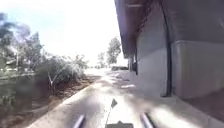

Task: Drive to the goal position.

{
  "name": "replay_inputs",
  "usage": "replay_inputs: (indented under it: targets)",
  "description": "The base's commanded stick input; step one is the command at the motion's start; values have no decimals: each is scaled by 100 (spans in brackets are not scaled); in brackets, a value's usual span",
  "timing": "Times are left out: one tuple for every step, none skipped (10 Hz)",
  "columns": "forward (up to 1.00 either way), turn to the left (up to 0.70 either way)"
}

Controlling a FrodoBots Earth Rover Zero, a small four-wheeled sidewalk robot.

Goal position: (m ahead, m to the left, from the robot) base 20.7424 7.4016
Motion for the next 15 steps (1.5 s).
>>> replay_inputs:
  targets:
    - [100, 0]
    - [100, 0]
    - [100, 0]
    - [100, 0]
    - [100, -38]
    - [100, -22]
    - [100, -6]
    - [100, 0]
    - [100, 0]
    - [100, 0]
    - [100, -7]
    - [100, -13]
    - [100, -29]
    - [100, -13]
    - [100, 0]
